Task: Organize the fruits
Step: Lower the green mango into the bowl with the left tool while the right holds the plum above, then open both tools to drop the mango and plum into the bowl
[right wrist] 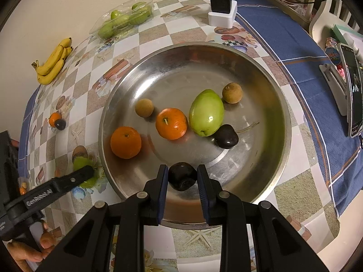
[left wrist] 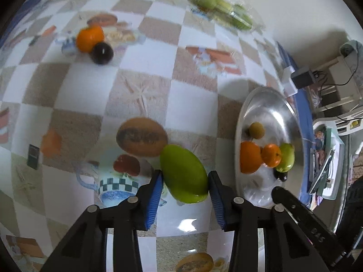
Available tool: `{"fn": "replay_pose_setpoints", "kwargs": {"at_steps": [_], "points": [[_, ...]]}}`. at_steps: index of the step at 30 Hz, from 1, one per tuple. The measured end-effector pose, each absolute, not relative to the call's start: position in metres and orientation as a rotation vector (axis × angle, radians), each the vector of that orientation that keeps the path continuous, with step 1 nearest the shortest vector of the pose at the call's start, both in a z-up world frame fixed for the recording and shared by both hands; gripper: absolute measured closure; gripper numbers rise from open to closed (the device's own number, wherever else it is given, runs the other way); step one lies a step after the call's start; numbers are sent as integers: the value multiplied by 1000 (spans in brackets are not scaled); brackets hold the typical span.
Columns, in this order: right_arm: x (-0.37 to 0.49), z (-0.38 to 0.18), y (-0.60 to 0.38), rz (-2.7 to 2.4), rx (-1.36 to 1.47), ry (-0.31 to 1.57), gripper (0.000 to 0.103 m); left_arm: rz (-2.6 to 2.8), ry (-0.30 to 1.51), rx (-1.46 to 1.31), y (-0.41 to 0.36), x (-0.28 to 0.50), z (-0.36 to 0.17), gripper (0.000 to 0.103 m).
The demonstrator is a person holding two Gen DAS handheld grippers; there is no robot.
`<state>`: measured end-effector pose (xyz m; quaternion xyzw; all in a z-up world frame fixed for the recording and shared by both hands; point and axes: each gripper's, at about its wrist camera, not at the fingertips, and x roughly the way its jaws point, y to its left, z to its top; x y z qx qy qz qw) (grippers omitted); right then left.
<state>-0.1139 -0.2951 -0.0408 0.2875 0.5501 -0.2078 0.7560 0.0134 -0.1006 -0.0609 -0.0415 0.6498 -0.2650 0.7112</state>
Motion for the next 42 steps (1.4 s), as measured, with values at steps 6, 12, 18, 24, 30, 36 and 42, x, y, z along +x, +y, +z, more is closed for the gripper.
{"fn": "replay_pose_setpoints", "kwargs": {"at_steps": [6, 12, 18, 24, 30, 36, 42], "points": [[-119, -41, -301, -474, 650, 1194, 76, -736, 1354, -24, -131, -6, -30, 60], [-125, -42, -306, -498, 674, 1197, 76, -863, 1330, 137, -168, -36, -22, 60], [-127, -44, -308, -508, 679, 1210, 75, -885, 1354, 202, -183, -44, -34, 59], [-125, -46, -307, -502, 682, 1217, 75, -889, 1335, 166, -181, -40, -29, 59], [-127, -46, -310, -519, 698, 1212, 74, -823, 1328, 156, -170, -31, -29, 59], [-129, -43, -312, -527, 706, 1196, 66, -669, 1330, 129, -151, -15, -34, 47], [-127, -41, -312, -529, 703, 1181, 66, -475, 1339, 151, -132, 0, -45, 30]]}}
